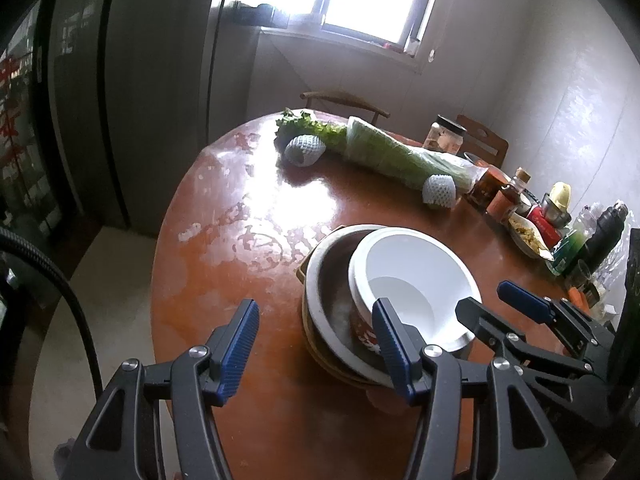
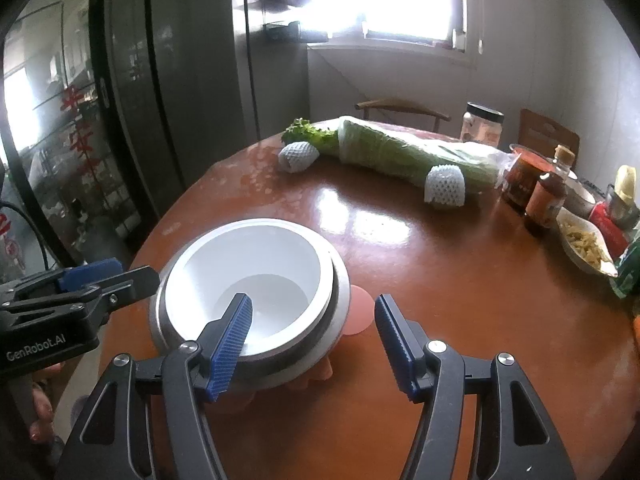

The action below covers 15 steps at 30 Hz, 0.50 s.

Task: Organize plates and bowls
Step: 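Lower the bowl stack onto the grey tray with the left tool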

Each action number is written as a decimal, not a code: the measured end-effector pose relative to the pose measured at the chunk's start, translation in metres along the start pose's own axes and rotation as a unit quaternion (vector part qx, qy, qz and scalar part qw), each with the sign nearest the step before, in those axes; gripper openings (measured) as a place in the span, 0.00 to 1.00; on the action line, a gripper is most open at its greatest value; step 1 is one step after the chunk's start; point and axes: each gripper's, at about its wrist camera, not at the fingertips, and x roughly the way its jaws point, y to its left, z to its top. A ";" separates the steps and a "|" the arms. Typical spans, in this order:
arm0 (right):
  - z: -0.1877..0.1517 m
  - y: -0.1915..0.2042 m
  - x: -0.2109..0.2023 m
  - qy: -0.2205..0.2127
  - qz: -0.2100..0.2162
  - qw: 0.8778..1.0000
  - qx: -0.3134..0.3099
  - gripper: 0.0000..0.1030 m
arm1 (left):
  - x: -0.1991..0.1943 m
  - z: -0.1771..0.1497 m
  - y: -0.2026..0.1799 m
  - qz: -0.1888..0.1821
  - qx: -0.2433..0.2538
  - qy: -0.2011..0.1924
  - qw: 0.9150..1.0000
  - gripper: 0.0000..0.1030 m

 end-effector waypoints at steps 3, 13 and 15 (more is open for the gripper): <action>-0.001 -0.001 -0.008 -0.004 -0.001 1.000 0.000 0.64 | -0.006 -0.003 -0.007 -0.001 0.005 -0.006 1.000 0.57; -0.010 -0.006 -0.037 -0.019 -0.010 1.000 -0.004 0.64 | -0.029 -0.016 -0.031 -0.001 0.025 -0.022 0.999 0.59; -0.013 -0.006 -0.043 -0.023 -0.011 1.000 -0.005 0.65 | -0.032 -0.019 -0.034 -0.001 0.028 -0.024 0.999 0.59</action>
